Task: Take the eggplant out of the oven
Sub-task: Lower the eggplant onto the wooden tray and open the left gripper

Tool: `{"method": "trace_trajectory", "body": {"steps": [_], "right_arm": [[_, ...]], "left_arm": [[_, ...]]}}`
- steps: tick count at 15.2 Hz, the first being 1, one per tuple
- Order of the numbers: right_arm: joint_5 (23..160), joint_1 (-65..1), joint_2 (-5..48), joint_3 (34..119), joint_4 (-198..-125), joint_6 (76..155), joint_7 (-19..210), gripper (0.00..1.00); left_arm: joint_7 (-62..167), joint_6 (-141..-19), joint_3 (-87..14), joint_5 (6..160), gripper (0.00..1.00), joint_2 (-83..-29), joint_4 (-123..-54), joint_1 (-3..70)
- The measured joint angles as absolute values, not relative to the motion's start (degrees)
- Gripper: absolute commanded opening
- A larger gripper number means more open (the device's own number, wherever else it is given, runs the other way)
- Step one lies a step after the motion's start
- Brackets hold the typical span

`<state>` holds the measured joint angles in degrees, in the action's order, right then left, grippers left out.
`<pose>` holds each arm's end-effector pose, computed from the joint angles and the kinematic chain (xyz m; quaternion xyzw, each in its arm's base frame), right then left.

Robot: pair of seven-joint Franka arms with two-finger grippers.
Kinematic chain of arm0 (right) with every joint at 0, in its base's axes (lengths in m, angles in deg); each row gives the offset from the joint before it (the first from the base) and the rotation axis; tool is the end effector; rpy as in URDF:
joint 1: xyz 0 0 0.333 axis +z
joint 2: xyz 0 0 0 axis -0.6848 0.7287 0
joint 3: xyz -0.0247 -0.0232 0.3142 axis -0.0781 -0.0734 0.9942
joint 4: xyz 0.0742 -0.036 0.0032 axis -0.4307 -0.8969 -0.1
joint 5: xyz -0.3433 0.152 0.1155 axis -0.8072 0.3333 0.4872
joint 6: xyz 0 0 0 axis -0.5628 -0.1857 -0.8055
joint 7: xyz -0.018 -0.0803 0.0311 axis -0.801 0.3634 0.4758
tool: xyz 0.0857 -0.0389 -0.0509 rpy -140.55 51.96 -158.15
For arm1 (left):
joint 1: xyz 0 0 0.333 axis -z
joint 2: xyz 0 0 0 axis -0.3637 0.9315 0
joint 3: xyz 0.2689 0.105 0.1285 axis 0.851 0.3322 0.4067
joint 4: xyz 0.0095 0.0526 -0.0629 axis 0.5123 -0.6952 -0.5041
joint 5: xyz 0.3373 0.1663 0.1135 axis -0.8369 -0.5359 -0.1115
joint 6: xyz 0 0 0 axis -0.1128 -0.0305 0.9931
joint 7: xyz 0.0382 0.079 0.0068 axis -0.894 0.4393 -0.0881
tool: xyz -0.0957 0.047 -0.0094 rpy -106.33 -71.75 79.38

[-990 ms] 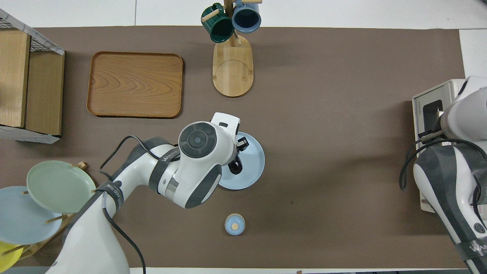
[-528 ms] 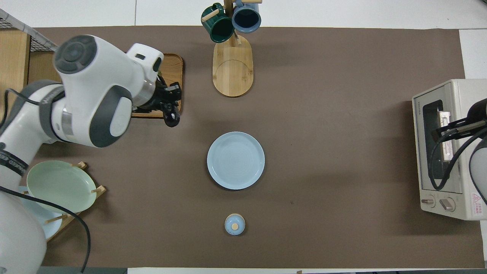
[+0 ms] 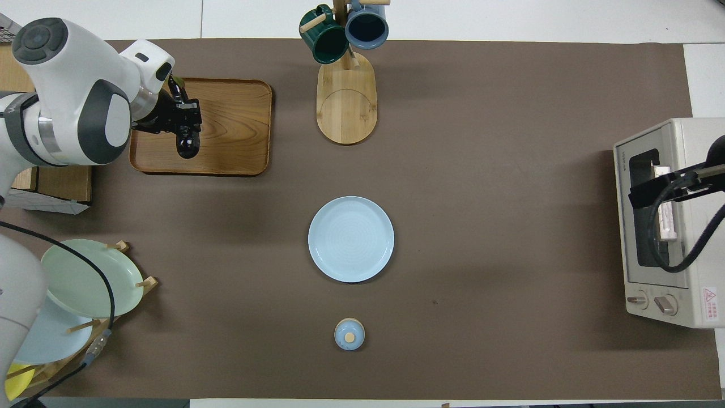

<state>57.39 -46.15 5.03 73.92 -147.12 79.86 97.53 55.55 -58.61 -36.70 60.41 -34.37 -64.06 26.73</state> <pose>0.5331 0.0124 0.6345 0.9928 0.1041 -0.0525 0.0258 0.6988 -0.1019 0.3568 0.9981 0.0493 -0.0002 0.0379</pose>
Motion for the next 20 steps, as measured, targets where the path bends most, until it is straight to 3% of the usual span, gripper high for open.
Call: {"method": "trace_trajectory", "body": {"steps": [2,6,7,8,16,20], "right_arm": [[57.4,-45.8,5.4,73.9,-147.3,78.6,97.4,1.0],[57.4,-45.8,5.4,73.8,-147.5,79.2,96.9,1.0],[57.4,-45.6,5.4,73.8,-147.5,79.3,96.9,1.0],[57.4,-45.2,5.3,73.7,-147.5,79.3,96.8,1.0],[57.4,-42.1,4.4,69.1,-148.3,80.9,94.0,1.0],[57.4,-41.9,4.3,68.8,-150.9,83.4,94.0,1.0]], "left_arm": [[57.0,-59.0,-36.7,59.9,0.0,-31.5,-62.0,26.5],[57.9,-61.1,-37.0,59.5,0.0,-30.6,-61.4,26.3],[57.9,-61.2,-37.0,59.4,0.19,-30.6,-61.4,26.3],[57.9,-61.2,-37.0,59.4,0.99,-30.6,-61.4,26.3],[58.3,-61.5,-37.0,59.3,1.0,-31.3,-61.0,26.2],[58.3,-57.8,-37.0,59.3,1.0,-37.0,-60.2,24.9]]}}
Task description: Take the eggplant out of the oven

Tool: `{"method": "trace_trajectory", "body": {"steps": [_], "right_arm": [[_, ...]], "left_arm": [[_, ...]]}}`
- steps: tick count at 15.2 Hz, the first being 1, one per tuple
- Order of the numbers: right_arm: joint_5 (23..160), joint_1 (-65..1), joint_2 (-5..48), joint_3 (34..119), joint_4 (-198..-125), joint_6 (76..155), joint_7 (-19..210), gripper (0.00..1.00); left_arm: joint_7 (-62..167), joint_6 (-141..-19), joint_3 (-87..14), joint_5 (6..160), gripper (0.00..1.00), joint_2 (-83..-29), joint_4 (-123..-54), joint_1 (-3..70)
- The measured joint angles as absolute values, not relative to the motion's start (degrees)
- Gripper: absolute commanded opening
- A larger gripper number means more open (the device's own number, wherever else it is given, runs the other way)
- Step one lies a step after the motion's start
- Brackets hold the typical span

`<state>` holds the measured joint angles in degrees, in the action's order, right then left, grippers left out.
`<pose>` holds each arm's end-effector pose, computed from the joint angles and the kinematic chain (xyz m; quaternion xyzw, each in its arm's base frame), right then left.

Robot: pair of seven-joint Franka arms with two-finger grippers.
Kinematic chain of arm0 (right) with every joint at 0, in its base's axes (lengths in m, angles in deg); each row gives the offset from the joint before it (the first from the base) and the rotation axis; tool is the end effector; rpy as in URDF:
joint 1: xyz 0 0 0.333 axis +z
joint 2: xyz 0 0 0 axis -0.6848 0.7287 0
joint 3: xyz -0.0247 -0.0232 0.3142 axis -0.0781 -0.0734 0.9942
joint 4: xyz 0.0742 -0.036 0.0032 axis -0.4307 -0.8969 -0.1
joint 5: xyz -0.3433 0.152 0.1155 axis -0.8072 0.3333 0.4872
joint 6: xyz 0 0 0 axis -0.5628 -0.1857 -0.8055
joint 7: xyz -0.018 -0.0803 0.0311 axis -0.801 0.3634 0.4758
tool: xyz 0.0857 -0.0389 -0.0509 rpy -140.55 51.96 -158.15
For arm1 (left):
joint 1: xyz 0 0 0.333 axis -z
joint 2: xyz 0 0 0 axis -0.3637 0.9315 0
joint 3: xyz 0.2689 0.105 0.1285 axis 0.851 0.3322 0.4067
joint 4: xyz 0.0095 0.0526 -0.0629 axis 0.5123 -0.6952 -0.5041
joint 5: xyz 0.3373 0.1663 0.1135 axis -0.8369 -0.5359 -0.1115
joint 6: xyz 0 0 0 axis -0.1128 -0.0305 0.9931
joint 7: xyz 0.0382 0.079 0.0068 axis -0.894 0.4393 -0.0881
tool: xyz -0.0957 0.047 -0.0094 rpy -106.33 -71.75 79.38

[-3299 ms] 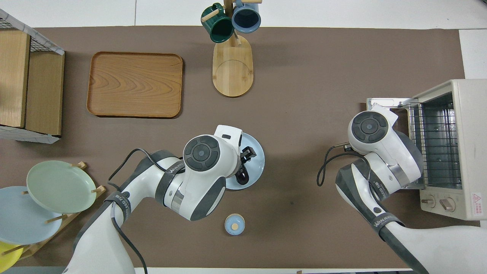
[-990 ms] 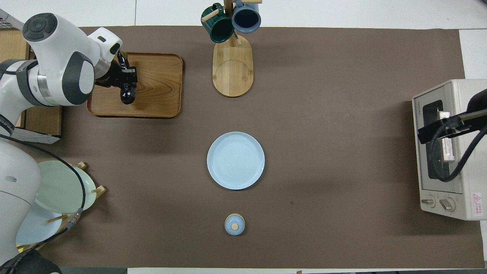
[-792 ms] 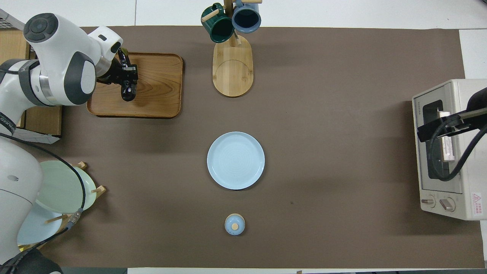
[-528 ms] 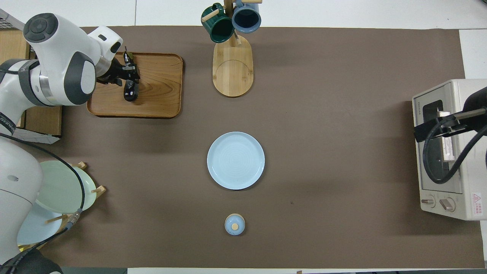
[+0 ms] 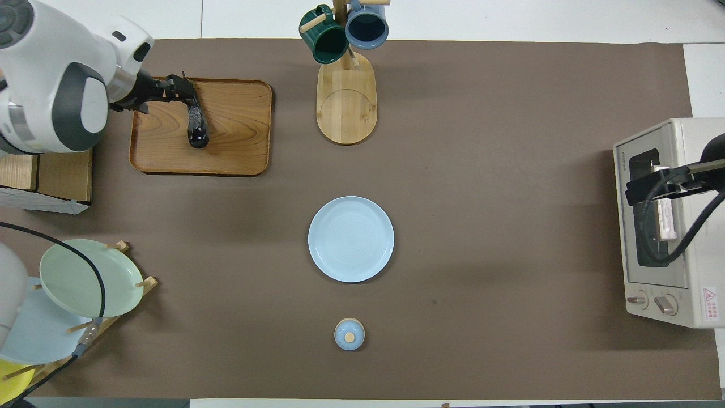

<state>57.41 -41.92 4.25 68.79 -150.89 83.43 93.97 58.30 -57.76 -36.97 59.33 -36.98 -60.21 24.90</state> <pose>0.5347 0.0038 0.6163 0.9963 0.0671 -0.0468 0.0263 0.7093 -0.0814 0.4200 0.9974 0.0341 0.0509 0.0370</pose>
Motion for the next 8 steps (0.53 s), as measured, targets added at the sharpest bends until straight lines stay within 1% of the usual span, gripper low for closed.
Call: {"method": "trace_trajectory", "body": {"steps": [2,8], "right_arm": [[57.4,-41.8,4.3,68.8,-152.1,84.4,93.9,1.0],[57.4,-41.6,4.3,69.6,-151.1,83.7,93.9,1.0]], "left_arm": [[58.3,-51.7,-36.9,59.3,1.0,-41.8,-60.0,24.4],[58.3,-34.3,-36.9,59.3,1.0,-55.6,-60.5,23.8]]}}
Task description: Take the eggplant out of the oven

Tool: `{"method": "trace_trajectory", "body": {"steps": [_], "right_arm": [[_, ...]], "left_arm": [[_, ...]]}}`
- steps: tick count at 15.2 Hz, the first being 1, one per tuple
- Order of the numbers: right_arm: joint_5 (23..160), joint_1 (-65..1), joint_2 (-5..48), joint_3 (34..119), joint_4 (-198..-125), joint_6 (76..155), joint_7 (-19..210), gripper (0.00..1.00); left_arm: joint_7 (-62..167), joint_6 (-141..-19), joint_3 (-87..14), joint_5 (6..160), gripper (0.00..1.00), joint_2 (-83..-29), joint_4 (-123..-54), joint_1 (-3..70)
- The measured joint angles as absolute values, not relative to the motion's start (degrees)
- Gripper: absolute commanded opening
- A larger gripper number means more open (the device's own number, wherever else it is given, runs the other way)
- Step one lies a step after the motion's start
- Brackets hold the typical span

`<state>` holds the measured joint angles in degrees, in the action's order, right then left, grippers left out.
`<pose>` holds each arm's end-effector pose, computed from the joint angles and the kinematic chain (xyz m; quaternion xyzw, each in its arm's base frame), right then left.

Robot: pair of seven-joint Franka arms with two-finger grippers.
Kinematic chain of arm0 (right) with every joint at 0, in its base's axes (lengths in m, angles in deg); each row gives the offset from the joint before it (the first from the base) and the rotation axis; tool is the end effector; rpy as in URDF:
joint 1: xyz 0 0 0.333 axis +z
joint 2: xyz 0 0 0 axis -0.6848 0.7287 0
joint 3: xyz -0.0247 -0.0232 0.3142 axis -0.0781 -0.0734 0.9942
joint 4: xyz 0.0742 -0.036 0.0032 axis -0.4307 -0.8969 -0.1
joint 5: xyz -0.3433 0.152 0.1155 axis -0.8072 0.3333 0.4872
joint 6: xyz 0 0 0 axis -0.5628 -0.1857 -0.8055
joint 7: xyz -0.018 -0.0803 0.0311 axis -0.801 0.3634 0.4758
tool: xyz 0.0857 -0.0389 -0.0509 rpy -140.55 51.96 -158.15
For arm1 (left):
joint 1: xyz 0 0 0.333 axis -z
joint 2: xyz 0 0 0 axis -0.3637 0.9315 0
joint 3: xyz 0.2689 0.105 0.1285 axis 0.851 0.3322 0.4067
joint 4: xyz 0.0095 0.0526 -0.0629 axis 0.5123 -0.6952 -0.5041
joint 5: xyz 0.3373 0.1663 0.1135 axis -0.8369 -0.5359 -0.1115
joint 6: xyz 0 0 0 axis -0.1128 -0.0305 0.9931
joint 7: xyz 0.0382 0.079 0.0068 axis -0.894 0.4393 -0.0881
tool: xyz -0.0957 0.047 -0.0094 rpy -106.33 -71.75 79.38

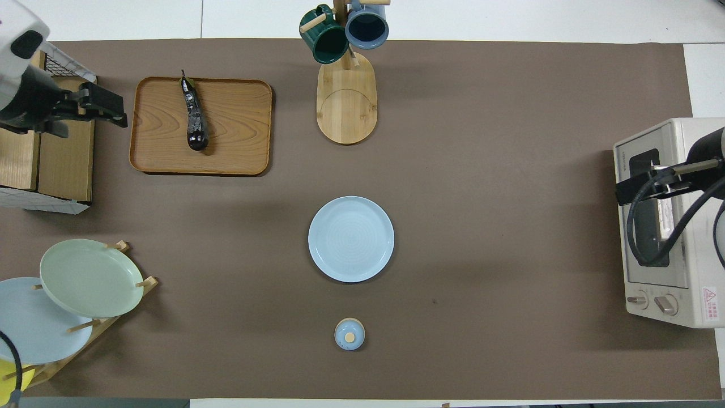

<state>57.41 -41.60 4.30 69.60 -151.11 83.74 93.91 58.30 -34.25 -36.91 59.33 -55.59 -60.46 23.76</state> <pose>0.5352 0.0146 0.6145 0.9956 0.0766 -0.0461 0.0270 0.6114 -0.0624 0.5961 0.9991 0.0349 0.0076 0.0225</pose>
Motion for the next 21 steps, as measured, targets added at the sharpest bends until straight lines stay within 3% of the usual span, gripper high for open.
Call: {"method": "trace_trajectory", "body": {"steps": [3,5,8,14,21], "right_arm": [[57.4,-41.6,4.4,69.6,-151.3,83.6,93.9,1.0],[57.4,-41.4,4.4,69.6,-151.5,83.5,93.9,1.0],[57.4,-41.3,4.4,69.6,-151.5,83.5,93.9,1.0],[57.4,-41.3,4.4,69.5,-151.5,83.5,93.9,1.0],[57.4,-41.3,4.4,69.5,-151.5,83.5,93.9,1.0]], "left_arm": [[58.3,-29.7,-36.9,59.3,1.0,-61.0,-64.0,23.6],[58.3,-29.3,-37.2,59.3,1.0,-64.6,-70.1,23.7],[58.4,-30.6,-37.6,59.3,1.0,-67.2,-75.5,23.9],[58.9,-26.1,-37.6,59.3,1.0,-66.7,-70.1,23.9],[58.9,-26.1,-37.7,59.3,1.0,-66.6,-70.8,23.9]]}}
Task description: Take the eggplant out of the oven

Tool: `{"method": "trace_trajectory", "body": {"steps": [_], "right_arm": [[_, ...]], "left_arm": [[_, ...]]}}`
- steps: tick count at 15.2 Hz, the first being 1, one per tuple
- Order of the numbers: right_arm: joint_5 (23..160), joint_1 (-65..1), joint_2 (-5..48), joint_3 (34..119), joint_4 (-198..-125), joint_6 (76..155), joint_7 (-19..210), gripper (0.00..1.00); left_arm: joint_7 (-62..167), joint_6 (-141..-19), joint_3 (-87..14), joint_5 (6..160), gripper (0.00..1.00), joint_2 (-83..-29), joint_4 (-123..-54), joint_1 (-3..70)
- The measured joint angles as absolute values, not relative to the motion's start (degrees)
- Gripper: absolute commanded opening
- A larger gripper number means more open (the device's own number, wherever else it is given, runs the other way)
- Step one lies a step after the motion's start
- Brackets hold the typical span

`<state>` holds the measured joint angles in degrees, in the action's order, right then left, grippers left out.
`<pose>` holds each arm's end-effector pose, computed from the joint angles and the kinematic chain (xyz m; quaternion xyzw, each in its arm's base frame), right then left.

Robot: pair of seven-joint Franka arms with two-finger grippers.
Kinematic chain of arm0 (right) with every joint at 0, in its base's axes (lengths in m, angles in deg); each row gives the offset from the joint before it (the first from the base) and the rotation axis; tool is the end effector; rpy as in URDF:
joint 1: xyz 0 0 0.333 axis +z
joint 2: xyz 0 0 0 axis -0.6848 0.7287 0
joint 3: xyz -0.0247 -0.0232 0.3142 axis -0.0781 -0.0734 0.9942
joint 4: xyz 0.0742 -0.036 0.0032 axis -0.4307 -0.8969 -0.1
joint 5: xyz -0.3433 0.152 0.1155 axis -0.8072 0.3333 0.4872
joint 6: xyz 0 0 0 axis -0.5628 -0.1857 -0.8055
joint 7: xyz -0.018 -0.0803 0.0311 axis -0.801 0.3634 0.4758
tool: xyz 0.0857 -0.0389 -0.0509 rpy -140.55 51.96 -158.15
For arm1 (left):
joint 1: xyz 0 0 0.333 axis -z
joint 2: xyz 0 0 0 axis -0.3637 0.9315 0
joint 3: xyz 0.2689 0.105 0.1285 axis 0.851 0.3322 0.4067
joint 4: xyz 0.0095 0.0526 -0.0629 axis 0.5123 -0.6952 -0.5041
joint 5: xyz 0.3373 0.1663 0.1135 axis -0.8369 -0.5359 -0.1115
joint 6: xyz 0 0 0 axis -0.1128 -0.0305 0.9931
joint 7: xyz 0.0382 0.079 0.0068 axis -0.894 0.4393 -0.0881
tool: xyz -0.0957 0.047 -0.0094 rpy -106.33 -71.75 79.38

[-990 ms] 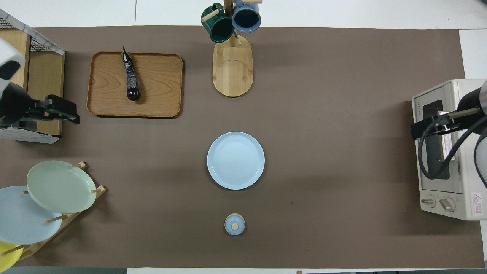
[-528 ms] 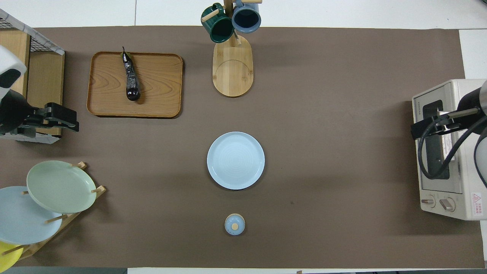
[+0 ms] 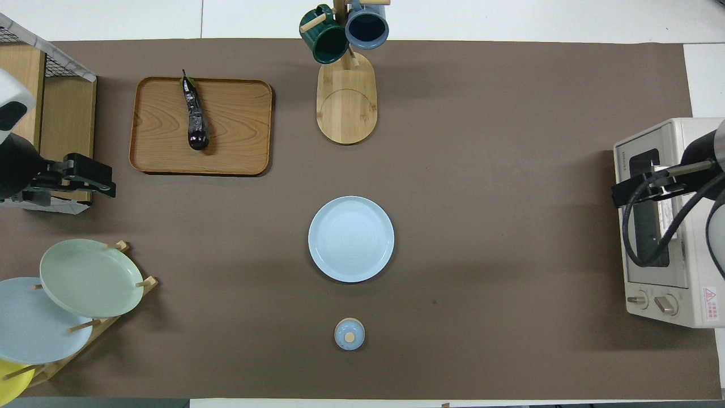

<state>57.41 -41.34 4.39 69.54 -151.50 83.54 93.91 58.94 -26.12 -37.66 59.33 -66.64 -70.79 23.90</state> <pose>0.5349 0.0164 0.6103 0.9952 0.0783 -0.0520 0.0269 0.5360 -0.0672 0.6110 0.9982 0.0198 -0.0558 0.0079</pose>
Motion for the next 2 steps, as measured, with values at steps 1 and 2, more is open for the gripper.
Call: {"method": "trace_trajectory", "body": {"steps": [1,2], "right_arm": [[57.4,-41.3,4.4,69.5,-151.5,83.5,93.9,1.0],[57.4,-41.3,4.4,69.5,-151.5,83.5,93.9,1.0]], "left_arm": [[58.9,-26.1,-37.7,59.3,1.0,-66.6,-70.8,23.9],[58.9,-26.1,-37.7,59.3,1.0,-66.6,-70.8,23.9]]}}
